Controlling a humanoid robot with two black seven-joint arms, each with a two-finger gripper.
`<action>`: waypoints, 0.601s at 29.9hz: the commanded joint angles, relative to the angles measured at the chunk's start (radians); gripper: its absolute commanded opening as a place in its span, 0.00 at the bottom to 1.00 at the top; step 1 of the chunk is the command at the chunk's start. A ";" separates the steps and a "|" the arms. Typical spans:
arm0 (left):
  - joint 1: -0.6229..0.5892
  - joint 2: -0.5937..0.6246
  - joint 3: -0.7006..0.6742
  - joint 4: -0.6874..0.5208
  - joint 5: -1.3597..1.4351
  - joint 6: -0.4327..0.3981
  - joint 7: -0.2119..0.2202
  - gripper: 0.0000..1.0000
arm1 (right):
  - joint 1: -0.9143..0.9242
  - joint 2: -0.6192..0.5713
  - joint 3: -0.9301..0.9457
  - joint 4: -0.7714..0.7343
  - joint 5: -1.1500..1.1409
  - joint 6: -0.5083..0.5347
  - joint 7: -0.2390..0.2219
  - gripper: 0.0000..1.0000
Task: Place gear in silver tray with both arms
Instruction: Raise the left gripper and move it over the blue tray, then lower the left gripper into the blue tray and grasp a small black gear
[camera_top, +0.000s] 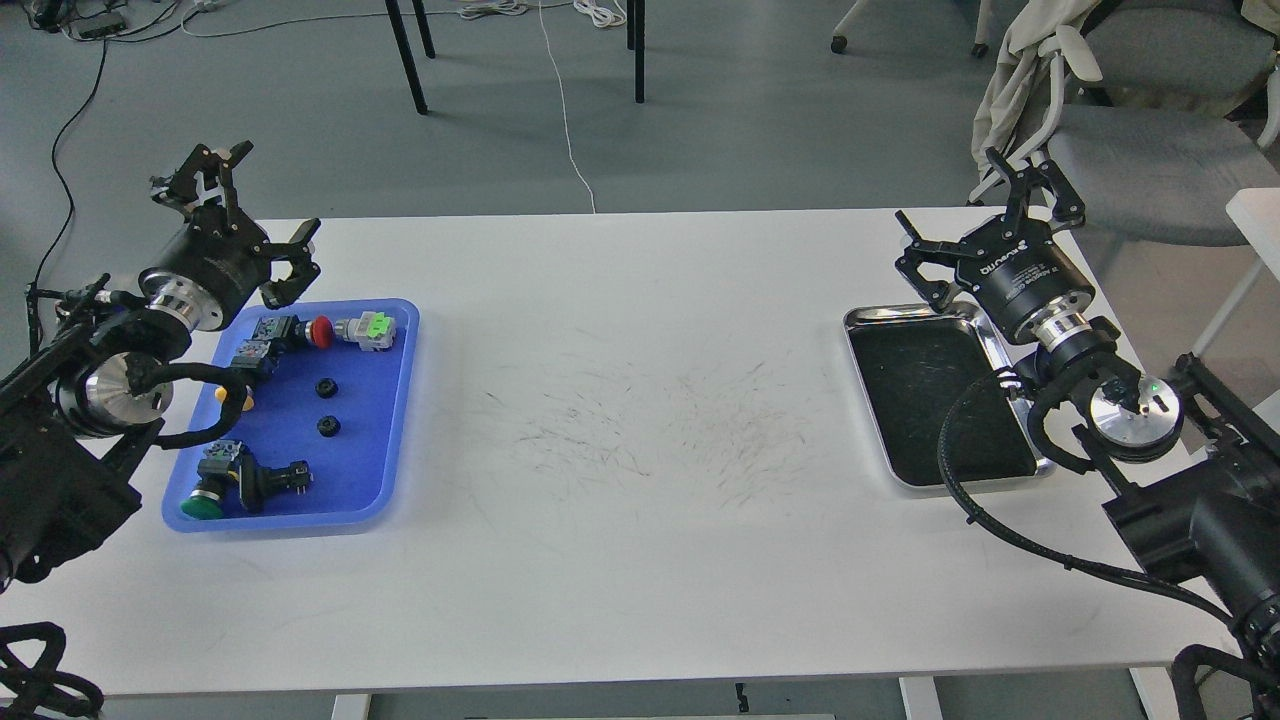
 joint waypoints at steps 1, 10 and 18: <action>-0.013 0.054 0.014 0.000 0.124 -0.047 0.000 0.98 | 0.008 -0.001 0.001 -0.001 0.001 -0.001 0.000 0.99; 0.000 0.306 0.036 -0.206 0.404 -0.068 0.003 0.98 | 0.005 0.010 -0.010 0.000 0.001 0.000 0.000 0.99; 0.052 0.727 0.228 -0.760 0.523 -0.068 0.006 0.98 | 0.009 0.012 -0.010 -0.001 0.001 0.000 0.000 0.99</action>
